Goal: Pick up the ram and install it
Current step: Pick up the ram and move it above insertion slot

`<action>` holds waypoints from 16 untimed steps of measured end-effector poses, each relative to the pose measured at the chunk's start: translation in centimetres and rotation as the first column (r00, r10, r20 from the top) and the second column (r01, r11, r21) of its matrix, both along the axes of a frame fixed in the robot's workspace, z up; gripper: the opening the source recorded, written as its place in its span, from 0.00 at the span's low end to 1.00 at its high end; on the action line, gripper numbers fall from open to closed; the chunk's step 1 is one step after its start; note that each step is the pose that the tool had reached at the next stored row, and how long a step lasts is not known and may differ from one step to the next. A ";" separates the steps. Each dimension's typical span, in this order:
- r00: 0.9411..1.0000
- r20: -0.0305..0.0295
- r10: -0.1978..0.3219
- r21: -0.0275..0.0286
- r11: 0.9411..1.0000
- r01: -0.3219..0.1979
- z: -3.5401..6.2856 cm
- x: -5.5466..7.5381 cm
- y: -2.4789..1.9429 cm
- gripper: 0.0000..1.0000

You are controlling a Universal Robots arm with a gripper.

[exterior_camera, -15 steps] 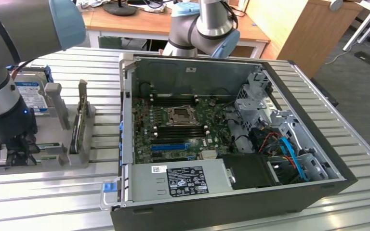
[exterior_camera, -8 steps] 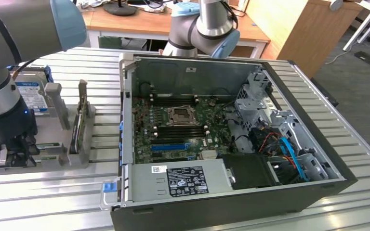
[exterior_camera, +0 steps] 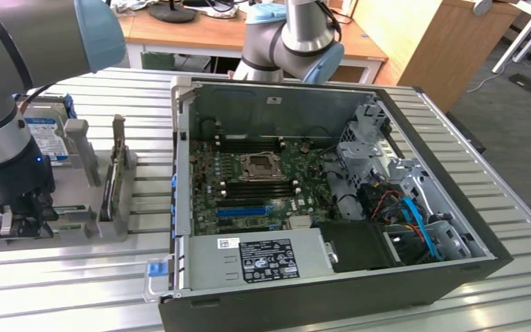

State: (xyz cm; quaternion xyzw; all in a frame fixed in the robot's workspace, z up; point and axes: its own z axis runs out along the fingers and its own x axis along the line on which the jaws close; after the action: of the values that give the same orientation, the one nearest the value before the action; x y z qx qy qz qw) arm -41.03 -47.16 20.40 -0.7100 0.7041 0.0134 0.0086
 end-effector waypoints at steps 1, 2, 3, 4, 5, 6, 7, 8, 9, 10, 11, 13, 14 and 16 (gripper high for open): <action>1.000 0.000 0.000 -0.002 1.000 0.000 -0.03 0.0 0.00 0.36; 1.000 0.000 -0.001 -0.005 1.000 0.001 -0.05 0.0 0.01 0.36; 1.000 0.000 -0.002 -0.010 1.000 0.002 -0.07 0.0 0.01 0.36; 1.000 0.000 -0.002 -0.013 1.000 0.002 -0.08 0.0 0.00 0.36; 1.000 0.000 -0.002 -0.013 1.000 0.002 -0.08 0.0 -0.01 0.36; 1.000 0.000 -0.002 -0.014 1.000 0.002 -0.08 0.0 -0.01 0.36; 1.000 0.000 -0.002 -0.014 1.000 0.002 -0.08 0.0 -0.01 0.36; 1.000 0.000 -0.002 -0.014 1.000 0.002 -0.09 0.0 0.01 0.36; 1.000 0.000 -0.002 -0.014 1.000 0.002 -0.12 0.0 0.04 0.36; 1.000 0.000 -0.003 -0.015 1.000 0.003 -0.15 0.0 0.09 0.36; 1.000 0.000 -0.002 -0.016 1.000 0.002 -0.16 0.0 0.13 0.36; 1.000 0.000 -0.002 -0.017 1.000 0.002 -0.21 0.0 0.20 0.36; 1.000 0.000 -0.002 -0.018 1.000 0.002 -0.28 0.0 0.25 0.36; 1.000 0.000 -0.002 -0.019 1.000 0.002 -0.40 0.0 0.31 0.36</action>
State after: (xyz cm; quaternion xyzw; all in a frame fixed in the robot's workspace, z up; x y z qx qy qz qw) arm -41.04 -46.85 20.00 -0.7093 0.7049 0.0069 0.0020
